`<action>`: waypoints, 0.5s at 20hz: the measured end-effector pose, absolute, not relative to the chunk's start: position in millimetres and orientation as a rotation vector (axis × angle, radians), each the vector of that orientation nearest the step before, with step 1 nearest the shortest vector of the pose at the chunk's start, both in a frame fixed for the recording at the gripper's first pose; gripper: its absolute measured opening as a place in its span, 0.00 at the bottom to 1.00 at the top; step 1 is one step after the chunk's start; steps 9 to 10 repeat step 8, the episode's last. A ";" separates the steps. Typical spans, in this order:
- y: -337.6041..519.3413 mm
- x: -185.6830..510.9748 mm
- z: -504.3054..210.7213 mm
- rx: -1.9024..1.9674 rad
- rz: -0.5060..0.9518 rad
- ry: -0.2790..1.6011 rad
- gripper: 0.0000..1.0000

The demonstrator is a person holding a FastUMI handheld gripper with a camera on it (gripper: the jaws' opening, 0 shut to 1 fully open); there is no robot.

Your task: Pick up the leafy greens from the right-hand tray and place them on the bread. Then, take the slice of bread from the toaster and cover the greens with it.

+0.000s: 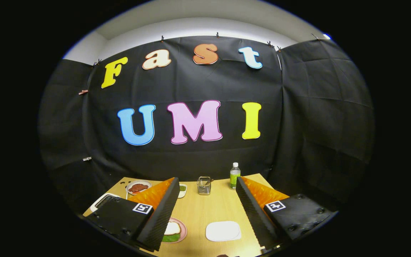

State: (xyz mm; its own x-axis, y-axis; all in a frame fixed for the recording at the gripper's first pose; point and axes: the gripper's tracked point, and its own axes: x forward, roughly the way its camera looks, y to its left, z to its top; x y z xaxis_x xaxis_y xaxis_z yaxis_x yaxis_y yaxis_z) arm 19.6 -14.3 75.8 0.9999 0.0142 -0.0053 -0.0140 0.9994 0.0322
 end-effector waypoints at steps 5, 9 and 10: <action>-17.8 31.4 85.7 0.049 0.058 -0.002 0.98; -21.8 33.4 82.2 0.057 0.065 0.003 0.99; -21.8 33.4 82.2 0.057 0.065 0.003 0.99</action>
